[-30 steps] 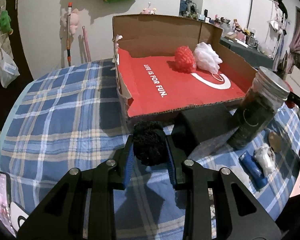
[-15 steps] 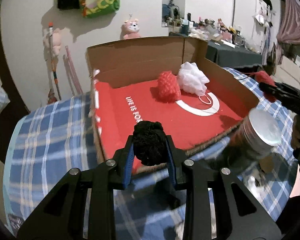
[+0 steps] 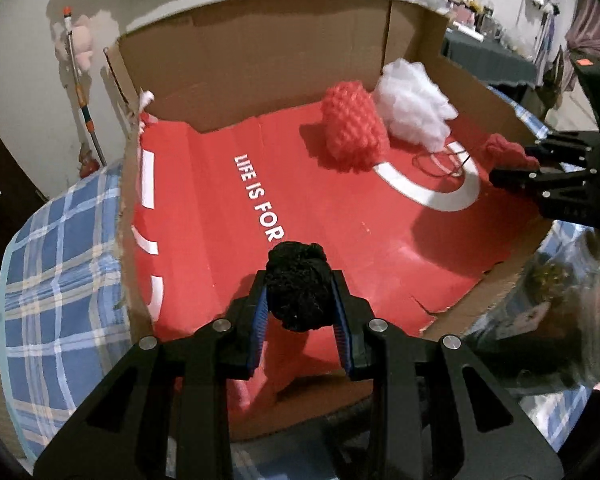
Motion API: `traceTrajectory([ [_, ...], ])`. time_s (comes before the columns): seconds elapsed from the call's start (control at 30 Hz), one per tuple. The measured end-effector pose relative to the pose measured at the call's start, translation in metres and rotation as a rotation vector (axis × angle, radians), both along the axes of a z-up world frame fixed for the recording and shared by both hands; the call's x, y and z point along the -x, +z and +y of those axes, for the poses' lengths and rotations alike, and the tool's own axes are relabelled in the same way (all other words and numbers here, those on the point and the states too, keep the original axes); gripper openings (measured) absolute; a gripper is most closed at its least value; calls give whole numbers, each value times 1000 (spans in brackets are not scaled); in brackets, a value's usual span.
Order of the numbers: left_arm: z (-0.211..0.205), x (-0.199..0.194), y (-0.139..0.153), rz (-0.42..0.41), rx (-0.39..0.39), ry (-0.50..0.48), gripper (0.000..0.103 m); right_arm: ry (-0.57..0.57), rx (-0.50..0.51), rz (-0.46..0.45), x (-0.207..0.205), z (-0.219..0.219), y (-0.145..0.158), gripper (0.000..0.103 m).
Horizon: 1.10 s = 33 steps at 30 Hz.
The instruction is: Organize soft objects
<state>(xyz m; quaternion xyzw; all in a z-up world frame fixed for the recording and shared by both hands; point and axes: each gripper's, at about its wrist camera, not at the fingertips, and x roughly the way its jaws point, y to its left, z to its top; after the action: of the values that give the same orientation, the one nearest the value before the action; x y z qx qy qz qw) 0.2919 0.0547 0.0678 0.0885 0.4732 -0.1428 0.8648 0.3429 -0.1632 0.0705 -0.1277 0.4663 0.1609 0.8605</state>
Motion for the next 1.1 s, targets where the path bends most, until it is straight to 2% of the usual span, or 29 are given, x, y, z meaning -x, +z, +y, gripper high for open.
traceTrajectory([
  [0.1,1,-5,-6,22,-4,4,28,2,50,6,-3,3,-6,40],
  [0.23,2,-9,-12,33,-11,8,28,9,53,19,-2,3,-6,40],
  [0.4,-3,-10,-16,40,-35,-6,28,57,103,0,0,15,-3,40],
  [0.63,-4,-15,-18,45,-44,-7,28,74,182,33,-7,28,-16,40],
  [1.1,-3,-13,-16,27,-30,-13,32,82,218,58,-8,30,-23,43],
])
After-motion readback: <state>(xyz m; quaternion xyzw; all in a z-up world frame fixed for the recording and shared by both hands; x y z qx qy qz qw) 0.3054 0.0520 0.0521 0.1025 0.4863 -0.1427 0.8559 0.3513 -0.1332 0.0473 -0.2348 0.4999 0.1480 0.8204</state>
